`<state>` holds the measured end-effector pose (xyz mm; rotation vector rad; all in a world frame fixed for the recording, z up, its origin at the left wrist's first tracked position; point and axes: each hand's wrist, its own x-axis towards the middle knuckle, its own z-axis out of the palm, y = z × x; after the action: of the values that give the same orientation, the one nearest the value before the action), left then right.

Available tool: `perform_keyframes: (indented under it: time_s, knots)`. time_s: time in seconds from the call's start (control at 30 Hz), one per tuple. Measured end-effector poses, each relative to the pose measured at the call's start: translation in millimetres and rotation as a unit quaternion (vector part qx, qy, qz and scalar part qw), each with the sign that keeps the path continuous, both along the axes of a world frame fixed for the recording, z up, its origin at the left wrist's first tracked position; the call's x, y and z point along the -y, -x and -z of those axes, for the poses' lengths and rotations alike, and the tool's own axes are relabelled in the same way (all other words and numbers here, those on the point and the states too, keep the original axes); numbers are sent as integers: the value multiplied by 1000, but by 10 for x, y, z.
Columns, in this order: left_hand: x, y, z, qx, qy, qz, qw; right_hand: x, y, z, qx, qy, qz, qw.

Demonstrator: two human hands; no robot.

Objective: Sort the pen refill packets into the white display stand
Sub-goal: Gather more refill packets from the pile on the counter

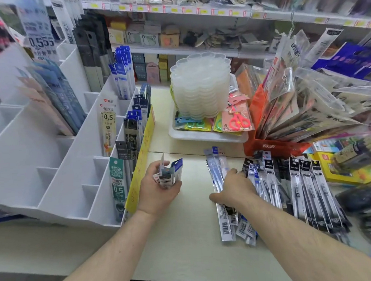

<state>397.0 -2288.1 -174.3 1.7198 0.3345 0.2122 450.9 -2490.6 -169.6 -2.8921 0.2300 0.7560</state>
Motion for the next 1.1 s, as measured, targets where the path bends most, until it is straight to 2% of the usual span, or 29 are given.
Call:
perform_keyframes:
  time_s: [0.13, 0.2, 0.37, 0.47, 0.57, 0.63, 0.73, 0.87, 1.03, 1.1]
  knots:
    - [4, 16, 73, -40, -61, 17, 997, -130, -1, 52, 8, -15, -6, 1000]
    - [20, 10, 80, -49, -64, 5, 997, -204, -2, 60, 7, -20, -9, 1000]
    - [33, -29, -73, -124, 21, -5, 992, -214, -30, 16, 4, -52, 0, 999]
    - [27, -70, -115, -164, 124, -25, 978, -108, -100, -1, -13, -147, 51, 988]
    - [66, -66, -149, -206, 252, -15, 945, 7, -140, -103, -40, -296, 145, 943]
    - [111, -53, -133, -234, 295, 11, 926, 78, -142, -170, -61, -328, 173, 927]
    - [210, -49, -75, -260, 288, 49, 920, 94, -112, -274, -89, -381, 200, 898]
    - [373, -5, -31, -257, 271, 112, 921, -48, -67, -384, -110, -520, 264, 805]
    - [444, 81, -90, -236, 284, 207, 906, -252, -40, -395, -140, -603, 333, 712]
    - [437, 101, -109, -237, 279, 210, 907, -307, -44, -388, -149, -627, 353, 678]
